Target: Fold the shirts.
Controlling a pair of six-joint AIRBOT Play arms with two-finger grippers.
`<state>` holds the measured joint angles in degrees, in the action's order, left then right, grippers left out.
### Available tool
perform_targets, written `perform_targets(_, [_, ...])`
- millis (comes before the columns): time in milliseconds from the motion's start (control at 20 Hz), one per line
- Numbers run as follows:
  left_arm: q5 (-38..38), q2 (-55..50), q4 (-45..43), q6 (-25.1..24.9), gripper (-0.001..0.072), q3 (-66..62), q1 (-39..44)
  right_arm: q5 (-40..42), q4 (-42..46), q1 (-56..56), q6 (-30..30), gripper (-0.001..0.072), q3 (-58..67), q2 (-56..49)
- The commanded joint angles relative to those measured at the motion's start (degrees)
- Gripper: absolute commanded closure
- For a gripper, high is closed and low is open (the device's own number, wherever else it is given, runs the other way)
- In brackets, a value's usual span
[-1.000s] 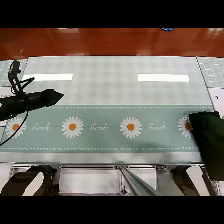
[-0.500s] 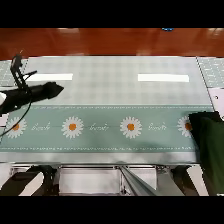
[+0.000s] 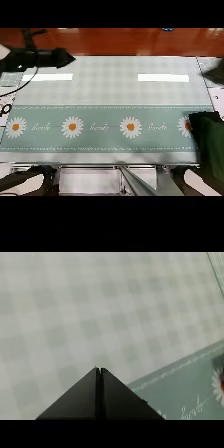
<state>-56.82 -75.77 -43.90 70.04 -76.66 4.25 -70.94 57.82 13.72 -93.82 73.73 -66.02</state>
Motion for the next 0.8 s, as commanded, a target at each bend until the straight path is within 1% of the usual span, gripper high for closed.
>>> perform_targets(0, [-9.4, -6.67, -12.61, 9.86, 0.0687, -4.13, 2.36, 5.64, 17.49, -25.68, -5.05, 0.0693, 2.45, -12.52])
perform_targets(50, [-10.29, -6.03, -22.14, 16.57, 0.0687, -2.1, 2.58, 0.76, 25.22, -27.71, -9.18, 0.0693, 2.89, -15.58])
perform_targets(100, [-11.45, -4.9, -28.41, 19.5, 0.0686, 0.22, 2.56, -4.59, 31.91, -28.46, -11.26, 0.0693, 2.93, -17.73])
perform_targets(150, [-11.76, -3.08, -31.43, 19.65, 0.0686, 3.39, 2.4, -8.33, 36.17, -28.52, -11.61, 0.0693, 2.93, -18.82])
perform_targets(200, [-10.32, -1.05, -32.0, 19.67, 0.0686, 6.75, 2.23, -10.23, 39.06, -28.39, -11.58, 0.0693, 2.93, -19.04])
perform_targets(250, [-7.96, 0.92, -31.63, 20.41, 0.0686, 10.03, 2.19, -10.27, 40.5, -28.41, -11.58, 0.0693, 2.93, -18.86])
perform_targets(350, [-4.72, 3.63, -30.53, 21.31, 0.0686, 14.67, 2.21, -9.09, 40.04, -28.41, -11.63, 0.0693, 2.93, -18.75])
perform_targets(500, [-6.25, 3.87, -30.71, 21.09, 0.0686, 14.4, 2.19, -6.4, 40.26, -28.52, -11.85, 0.0693, 2.93, -18.75])
perform_targets(650, [-8.87, 4.09, -30.67, 21.11, 0.0686, 10.99, 2.54, -7.06, 40.26, -28.41, -11.8, 0.0693, 2.93, -18.75])
perform_targets(750, [-9.09, 4.04, -30.69, 21.11, 0.0686, 10.73, 2.56, -7.06, 40.26, -28.41, -11.8, 0.0693, 2.93, -18.75])
